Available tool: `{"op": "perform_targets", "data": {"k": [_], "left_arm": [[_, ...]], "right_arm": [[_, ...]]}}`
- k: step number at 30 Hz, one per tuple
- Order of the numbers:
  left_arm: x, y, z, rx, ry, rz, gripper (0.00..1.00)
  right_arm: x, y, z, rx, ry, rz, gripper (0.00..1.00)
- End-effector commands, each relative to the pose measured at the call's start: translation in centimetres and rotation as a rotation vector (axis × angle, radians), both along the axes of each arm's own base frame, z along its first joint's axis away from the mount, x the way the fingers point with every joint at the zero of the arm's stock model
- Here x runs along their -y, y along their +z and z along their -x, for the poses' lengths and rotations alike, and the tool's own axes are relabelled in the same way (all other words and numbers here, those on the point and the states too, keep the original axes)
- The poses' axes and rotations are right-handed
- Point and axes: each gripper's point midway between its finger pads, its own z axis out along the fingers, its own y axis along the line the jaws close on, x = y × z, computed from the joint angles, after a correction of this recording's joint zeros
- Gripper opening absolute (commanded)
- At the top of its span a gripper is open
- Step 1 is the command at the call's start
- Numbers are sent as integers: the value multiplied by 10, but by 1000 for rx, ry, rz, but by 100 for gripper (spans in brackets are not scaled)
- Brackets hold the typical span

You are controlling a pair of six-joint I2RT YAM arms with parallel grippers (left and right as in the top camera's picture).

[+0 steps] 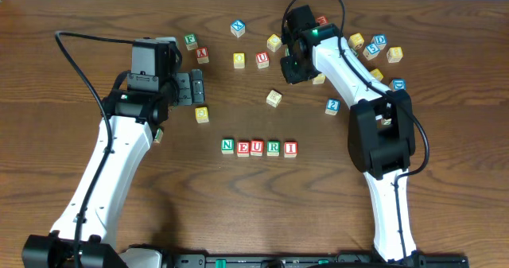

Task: Spell out NEURIPS
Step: 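Lift the blue P block and carry it toward the row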

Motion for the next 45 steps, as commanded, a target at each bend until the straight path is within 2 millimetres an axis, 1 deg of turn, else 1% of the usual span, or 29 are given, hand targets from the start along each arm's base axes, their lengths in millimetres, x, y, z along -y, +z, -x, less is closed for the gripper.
{"op": "perform_targets", "data": {"k": [1, 6, 10, 14, 18, 22, 27, 31, 33, 34, 38, 41, 45], "left_arm": [[-2, 16, -4, 41, 0, -5, 100], [-2, 16, -4, 41, 0, -5, 100], [-2, 16, -4, 41, 0, -5, 100], [-2, 16, -4, 41, 0, -5, 100], [-2, 16, -4, 41, 0, -5, 100], [-2, 16, -4, 41, 0, -5, 100], [-2, 16, -4, 41, 0, -5, 100], [-2, 16, -4, 41, 0, -5, 100], [-2, 16, -4, 41, 0, -5, 100], [-2, 16, -4, 41, 0, -5, 100], [-2, 16, -4, 41, 0, -5, 100], [-2, 16, -4, 41, 0, -5, 99], [-2, 16, -4, 41, 0, -4, 100]], "right_arm": [[-4, -2, -2, 3, -7, -7, 23], [-1, -3, -1, -4, -13, -5, 22], [-4, -2, -1, -3, -7, -5, 22], [-5, 6, -2, 9, -7, -10, 22], [-5, 23, -4, 27, -7, -16, 22], [-8, 45, -5, 56, -3, -28, 19], [-9, 80, -2, 105, 0, -47, 13], [-7, 107, 6, 125, 3, -55, 9], [-5, 119, 13, 127, 5, -56, 8], [-4, 127, 18, 126, 6, -56, 6], [-5, 140, 31, 118, 17, -50, 1], [-6, 141, 38, 101, 12, -47, 1], [-13, 140, 43, 90, 20, -44, 2]]}}
